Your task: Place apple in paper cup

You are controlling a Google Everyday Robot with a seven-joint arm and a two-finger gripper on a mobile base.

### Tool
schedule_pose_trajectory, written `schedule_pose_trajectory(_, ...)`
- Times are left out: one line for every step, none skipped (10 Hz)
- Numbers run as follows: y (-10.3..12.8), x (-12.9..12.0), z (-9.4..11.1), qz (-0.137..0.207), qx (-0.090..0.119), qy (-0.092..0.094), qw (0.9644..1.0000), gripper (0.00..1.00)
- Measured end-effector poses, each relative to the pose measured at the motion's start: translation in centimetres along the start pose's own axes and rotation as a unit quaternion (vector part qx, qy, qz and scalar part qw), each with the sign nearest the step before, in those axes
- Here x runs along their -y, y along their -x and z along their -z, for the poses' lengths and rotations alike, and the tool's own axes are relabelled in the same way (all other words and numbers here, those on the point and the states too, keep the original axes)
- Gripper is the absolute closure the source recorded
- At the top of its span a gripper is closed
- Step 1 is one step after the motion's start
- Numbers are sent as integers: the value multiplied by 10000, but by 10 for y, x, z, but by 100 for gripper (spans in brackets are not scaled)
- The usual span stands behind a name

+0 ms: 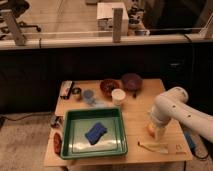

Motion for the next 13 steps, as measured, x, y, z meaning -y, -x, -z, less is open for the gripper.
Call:
schedule_pose_trajectory(-2, -1, -6, 39, 21, 5, 10000, 20)
schedule_pose_trajectory(-3, -1, -10, 80, 38, 9, 10000, 20)
schedule_pose_trajectory(-4, -1, -12, 135, 53, 14, 9999, 20)
schedule_pose_trajectory(-6, -1, -14, 228, 59, 17, 9997, 20)
schedule_pose_trajectory(-9, -2, -17, 368, 79, 41, 9993, 20)
schedule_pose_trajectory(-9, -3, -18, 404, 81, 57, 9991, 20)
schedule_pose_trajectory(-9, -3, -22, 470, 90, 63, 9988, 20)
schedule_pose_trajectory(-9, -3, -25, 550, 101, 61, 9984, 20)
schedule_pose_trajectory(-9, -3, -29, 665, 106, 66, 9977, 20)
schedule_pose_trajectory(-10, -3, -31, 751, 100, 65, 9971, 20)
schedule_pose_trajectory(-10, -3, -31, 802, 103, 69, 9967, 20)
schedule_pose_trajectory(-10, -3, -32, 842, 108, 79, 9964, 20)
schedule_pose_trajectory(-10, -4, -33, 873, 112, 88, 9961, 20)
